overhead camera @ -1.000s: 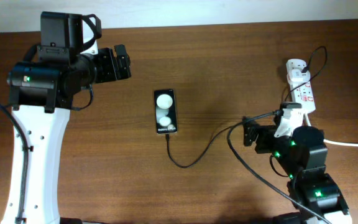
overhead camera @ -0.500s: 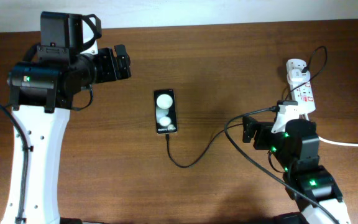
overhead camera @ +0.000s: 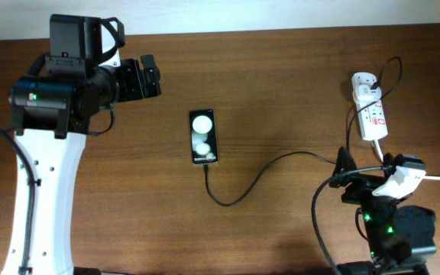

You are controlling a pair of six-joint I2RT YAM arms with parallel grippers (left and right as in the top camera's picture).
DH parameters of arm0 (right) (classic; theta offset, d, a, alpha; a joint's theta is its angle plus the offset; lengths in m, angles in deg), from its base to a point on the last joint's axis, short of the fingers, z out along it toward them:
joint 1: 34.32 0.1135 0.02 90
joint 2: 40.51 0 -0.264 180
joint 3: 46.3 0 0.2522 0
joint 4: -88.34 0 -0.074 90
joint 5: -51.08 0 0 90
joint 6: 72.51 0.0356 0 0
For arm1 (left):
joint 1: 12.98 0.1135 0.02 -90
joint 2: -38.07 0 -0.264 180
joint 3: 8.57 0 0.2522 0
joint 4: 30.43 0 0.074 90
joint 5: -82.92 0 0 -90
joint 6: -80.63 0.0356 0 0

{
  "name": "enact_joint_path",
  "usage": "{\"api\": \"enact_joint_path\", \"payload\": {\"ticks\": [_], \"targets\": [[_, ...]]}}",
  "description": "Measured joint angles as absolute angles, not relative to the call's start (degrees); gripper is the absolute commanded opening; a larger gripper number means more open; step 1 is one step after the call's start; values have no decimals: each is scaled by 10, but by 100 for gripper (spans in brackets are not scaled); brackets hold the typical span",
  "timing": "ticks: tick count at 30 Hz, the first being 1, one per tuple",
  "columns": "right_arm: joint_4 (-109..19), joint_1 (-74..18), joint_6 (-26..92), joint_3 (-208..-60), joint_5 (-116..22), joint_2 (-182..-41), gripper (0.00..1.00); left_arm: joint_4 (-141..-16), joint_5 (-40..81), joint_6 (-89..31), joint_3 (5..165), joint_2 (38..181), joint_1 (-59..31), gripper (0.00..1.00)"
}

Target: Plug charger to phone and switch on socket

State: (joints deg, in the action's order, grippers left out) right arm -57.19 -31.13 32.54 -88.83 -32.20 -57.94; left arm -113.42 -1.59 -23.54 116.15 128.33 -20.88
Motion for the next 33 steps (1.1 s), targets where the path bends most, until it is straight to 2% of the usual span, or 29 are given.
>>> {"api": "enact_joint_path", "payload": {"ticks": [7, 19, 25, 33], "targets": [[-721, -312, 325, -732, -318, -487, 99, -1135, -16, -235, 1161, 1283, -209, 99], [-731, -312, 325, -664, -318, -414, 99, -1134, -16, -235, 1161, 1283, -209, 99], [-782, -312, 326, -611, -318, -414, 99, -1134, -16, -235, 1161, 1283, -209, 99], [-745, -312, 326, -607, -314, -413, 99, -1134, -16, -235, 1161, 1283, -209, 99]]}}
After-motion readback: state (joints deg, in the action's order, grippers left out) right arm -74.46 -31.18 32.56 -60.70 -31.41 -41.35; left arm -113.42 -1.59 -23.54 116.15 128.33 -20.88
